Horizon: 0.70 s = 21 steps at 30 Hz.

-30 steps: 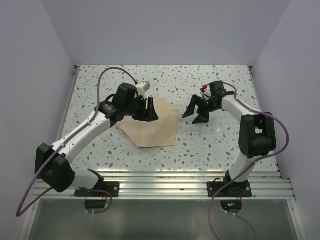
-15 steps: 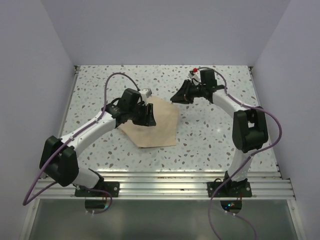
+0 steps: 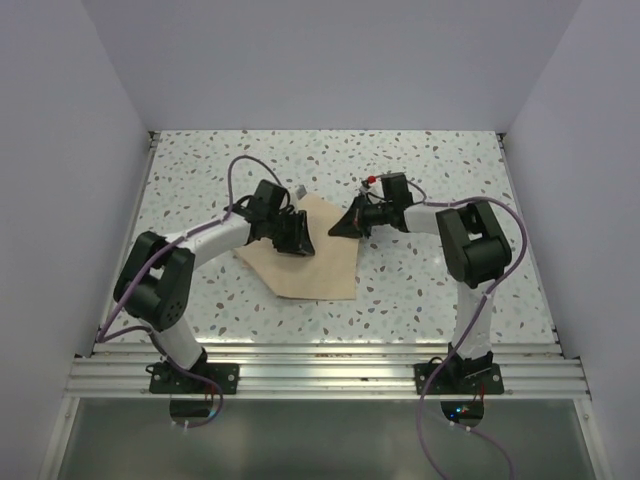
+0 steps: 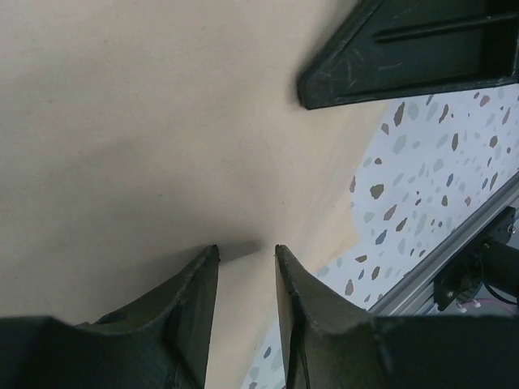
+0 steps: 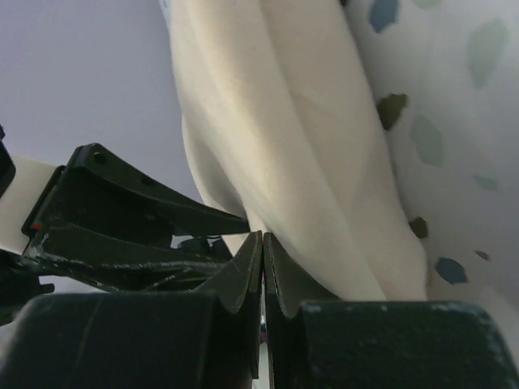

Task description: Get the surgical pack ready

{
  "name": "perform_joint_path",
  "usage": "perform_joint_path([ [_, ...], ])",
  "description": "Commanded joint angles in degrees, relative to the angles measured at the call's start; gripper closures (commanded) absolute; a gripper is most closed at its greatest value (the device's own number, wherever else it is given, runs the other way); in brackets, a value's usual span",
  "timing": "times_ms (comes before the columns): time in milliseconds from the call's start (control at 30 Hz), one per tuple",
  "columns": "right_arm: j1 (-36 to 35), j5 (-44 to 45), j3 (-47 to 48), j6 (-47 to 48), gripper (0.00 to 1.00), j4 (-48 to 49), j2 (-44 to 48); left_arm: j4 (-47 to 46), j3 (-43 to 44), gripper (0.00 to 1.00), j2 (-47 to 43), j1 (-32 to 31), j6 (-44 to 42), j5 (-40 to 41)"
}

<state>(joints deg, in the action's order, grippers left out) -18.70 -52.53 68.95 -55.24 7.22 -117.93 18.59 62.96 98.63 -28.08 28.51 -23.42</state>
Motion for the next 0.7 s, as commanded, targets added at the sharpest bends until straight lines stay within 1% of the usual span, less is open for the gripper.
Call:
perform_joint_path([
  [0,2.00,-2.48,-1.71,0.75,0.96,4.47,0.85,-0.23,-2.40,0.62,-3.96,1.53,-0.38,-0.40],
  [67,2.79,-1.96,-0.84,4.51,0.96,1.50,1.82,3.72,-2.40,0.62,-7.04,1.53,-2.32,2.06],
  [100,3.05,-1.18,1.78,10.62,0.96,-6.53,2.87,5.04,-2.23,0.58,-8.27,1.53,-2.84,2.85],
  [133,3.14,2.23,3.37,13.99,0.96,-12.00,3.32,8.10,-1.97,0.55,-10.71,1.45,-3.81,5.03],
  [167,3.05,4.26,5.13,16.98,0.96,-22.06,3.84,9.61,-1.53,0.52,-11.96,1.10,-4.34,6.36],
  [200,3.05,6.28,7.15,20.58,0.93,-25.56,4.54,11.19,-0.65,0.47,-13.19,0.66,-4.78,7.94],
  [233,3.05,7.35,7.25,21.40,0.91,-27.33,6.12,14.34,-0.04,0.45,-15.46,-0.04,-5.65,12.56],
  [267,3.05,7.36,7.08,21.67,0.89,-28.57,7.00,15.67,0.49,0.43,-16.44,-1.70,-5.83,15.22],
  [300,3.14,7.62,6.47,21.93,0.83,-29.10,7.88,16.82,1.02,0.42,-17.41,-2.59,-5.84,17.68],
  [333,3.14,7.88,6.11,21.85,0.79,-29.46,9.80,18.05,1.03,0.41,-18.81,-3.64,-5.58,22.75],
  [367,3.14,7.97,5.68,21.67,0.75,-29.72,10.61,18.58,0.94,0.40,-19.35,-6.09,-5.40,25.59],
  [400,3.14,8.06,4.98,21.50,0.65,-29.72,11.40,19.02,0.50,0.39,-19.53,-7.51,-5.22,27.97],
  [433,3.23,8.06,4.79,21.49,0.61,-29.90,12.01,19.81,0.32,0.39,-19.18,-8.91,-4.96,31.91],
  [467,3.23,8.15,4.62,21.67,0.57,-30.68,12.98,20.60,0.41,0.39,-18.57,-12.41,-4.87,34.12],
  [500,3.23,8.24,4.44,22.37,0.51,-31.21,13.42,21.83,0.76,0.37,-17.78,-14.53,-4.78,38.75],
  [533,3.32,8.41,4.35,22.98,0.49,-31.83,13.78,22.19,0.94,0.36,-16.12,-16.81,-4.35,41.15],
  [567,3.23,8.67,4.18,23.42,0.47,-32.96,14.82,22.71,1.29,0.36,-15.06,-21.10,-3.99,43.35],
  [633,3.49,9.64,2.60,24.48,0.46,-33.50,16.06,24.99,2.34,0.36,-11.47,-24.12,-2.33,49.48],
  [667,3.58,9.82,1.73,24.57,0.45,-33.33,17.37,25.61,2.95,0.36,-10.05,-26.22,-2.15,50.74],
])
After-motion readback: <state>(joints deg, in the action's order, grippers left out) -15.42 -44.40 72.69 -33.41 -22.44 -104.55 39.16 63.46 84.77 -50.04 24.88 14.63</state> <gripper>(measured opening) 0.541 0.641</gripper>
